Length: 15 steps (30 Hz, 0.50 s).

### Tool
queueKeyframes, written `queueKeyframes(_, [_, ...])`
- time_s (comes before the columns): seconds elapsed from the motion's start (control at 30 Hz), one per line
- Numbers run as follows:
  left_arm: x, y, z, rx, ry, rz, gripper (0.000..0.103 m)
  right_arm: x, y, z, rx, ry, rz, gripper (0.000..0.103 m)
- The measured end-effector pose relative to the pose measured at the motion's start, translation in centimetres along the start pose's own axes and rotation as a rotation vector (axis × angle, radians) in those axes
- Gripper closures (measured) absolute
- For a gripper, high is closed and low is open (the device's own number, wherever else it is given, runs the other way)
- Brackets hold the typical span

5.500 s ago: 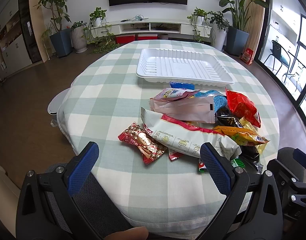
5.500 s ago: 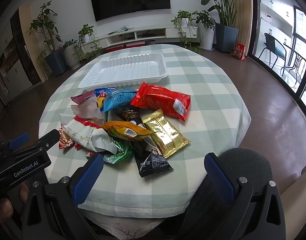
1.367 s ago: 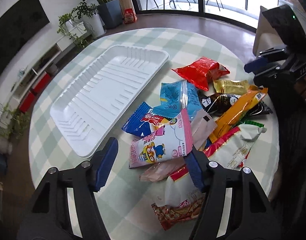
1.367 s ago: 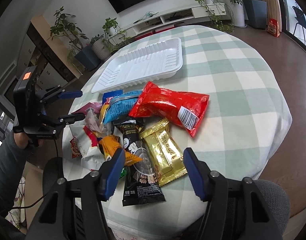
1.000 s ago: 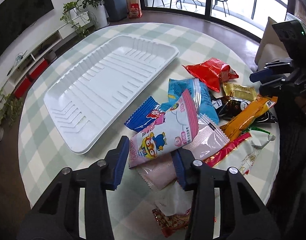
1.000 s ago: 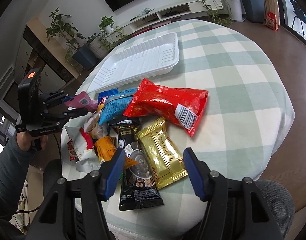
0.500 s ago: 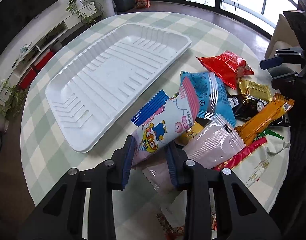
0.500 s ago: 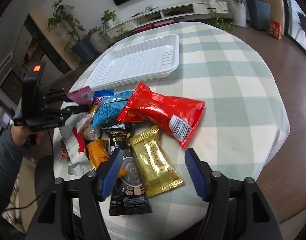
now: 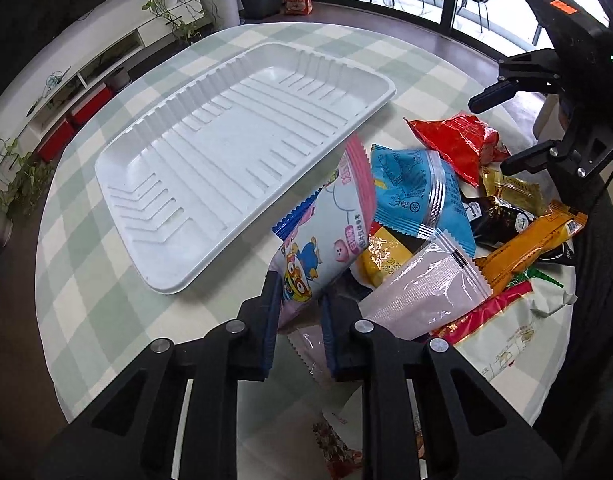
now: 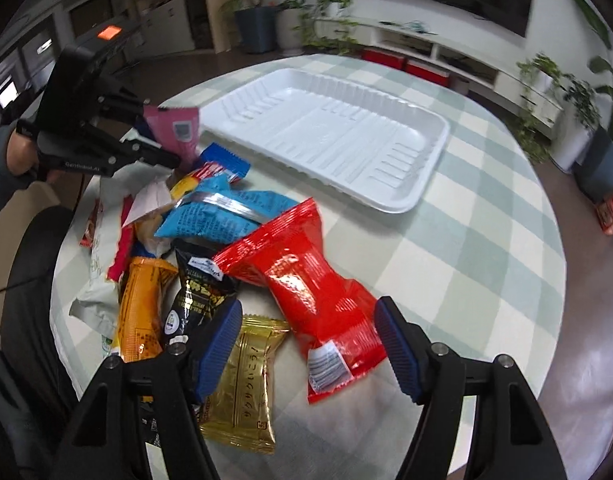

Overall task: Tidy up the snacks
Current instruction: 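Grasp the pink bar with the left tool while the right tool grasps the red chip bag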

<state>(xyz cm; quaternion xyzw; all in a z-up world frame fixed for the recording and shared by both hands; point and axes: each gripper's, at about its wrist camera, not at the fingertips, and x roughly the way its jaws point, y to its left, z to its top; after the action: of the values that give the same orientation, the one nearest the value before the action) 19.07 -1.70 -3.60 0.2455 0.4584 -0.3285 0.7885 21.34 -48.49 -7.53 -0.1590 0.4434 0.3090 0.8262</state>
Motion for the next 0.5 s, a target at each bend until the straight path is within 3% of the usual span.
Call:
queueKeyframes(0.23, [-0.4, 0.3, -0.3, -0.031, -0.021, -0.011, 0.086, 2.3, -0.3, 1.0, -0.063, 0.043, 0.02, 0.032])
queueKeyframes(0.3, [-0.5, 0.3, -0.4, -0.038, -0.026, -0.012, 0.086, 2.8, -0.9, 1.1, -0.034, 0.061, 0.034, 0.039])
queueKeyframes(0.33, [-0.5, 0.3, -0.5, -0.041, -0.028, -0.012, 0.086, 3.0, -1.1, 1.1, -0.02, 0.071, 0.042, 0.048])
queueKeyframes(0.5, [-0.6, 0.6, -0.9, -0.061, -0.039, -0.01, 0.086, 3.1, -1.4, 1.1, -0.008, 0.077, 0.059, 0.06])
